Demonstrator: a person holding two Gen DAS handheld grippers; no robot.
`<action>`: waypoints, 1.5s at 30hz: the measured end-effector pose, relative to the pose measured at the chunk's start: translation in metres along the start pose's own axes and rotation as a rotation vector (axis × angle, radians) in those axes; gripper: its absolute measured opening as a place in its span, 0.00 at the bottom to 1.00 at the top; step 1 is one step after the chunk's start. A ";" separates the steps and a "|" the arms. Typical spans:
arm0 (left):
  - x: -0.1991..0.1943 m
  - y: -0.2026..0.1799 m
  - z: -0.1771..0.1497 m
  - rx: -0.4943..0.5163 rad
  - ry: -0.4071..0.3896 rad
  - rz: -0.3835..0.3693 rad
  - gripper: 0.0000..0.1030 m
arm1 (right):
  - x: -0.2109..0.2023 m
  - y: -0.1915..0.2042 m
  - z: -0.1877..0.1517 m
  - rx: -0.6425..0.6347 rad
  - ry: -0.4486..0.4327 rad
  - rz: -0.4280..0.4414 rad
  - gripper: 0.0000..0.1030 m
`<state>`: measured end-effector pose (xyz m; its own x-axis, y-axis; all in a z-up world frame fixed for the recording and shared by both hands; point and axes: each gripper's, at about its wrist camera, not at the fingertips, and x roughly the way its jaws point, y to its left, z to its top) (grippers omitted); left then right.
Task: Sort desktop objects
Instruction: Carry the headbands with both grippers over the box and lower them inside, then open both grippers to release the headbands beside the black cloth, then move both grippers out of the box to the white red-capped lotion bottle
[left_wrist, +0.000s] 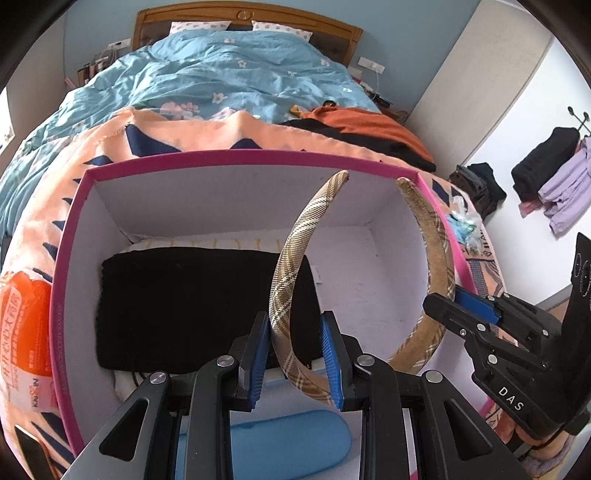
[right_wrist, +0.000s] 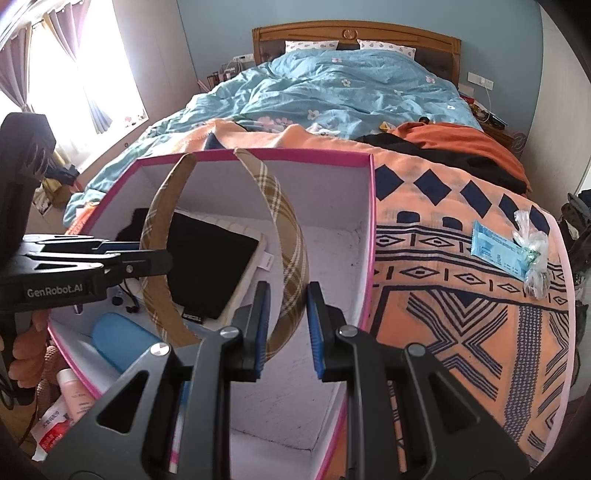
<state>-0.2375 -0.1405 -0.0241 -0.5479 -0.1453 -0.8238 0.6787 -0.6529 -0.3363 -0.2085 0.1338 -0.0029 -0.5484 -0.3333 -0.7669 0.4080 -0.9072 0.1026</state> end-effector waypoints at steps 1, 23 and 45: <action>0.002 0.001 0.000 0.000 0.005 0.002 0.26 | 0.001 0.001 0.001 -0.003 0.002 -0.005 0.22; 0.027 0.006 0.011 -0.033 0.100 0.026 0.27 | 0.022 0.009 0.015 -0.095 0.031 -0.154 0.23; -0.047 -0.027 -0.041 0.162 -0.118 -0.026 0.40 | -0.051 -0.003 -0.019 -0.004 -0.131 0.042 0.33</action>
<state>-0.2098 -0.0859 0.0055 -0.6245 -0.2066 -0.7532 0.5812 -0.7672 -0.2714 -0.1682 0.1584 0.0240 -0.6211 -0.4014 -0.6731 0.4349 -0.8910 0.1301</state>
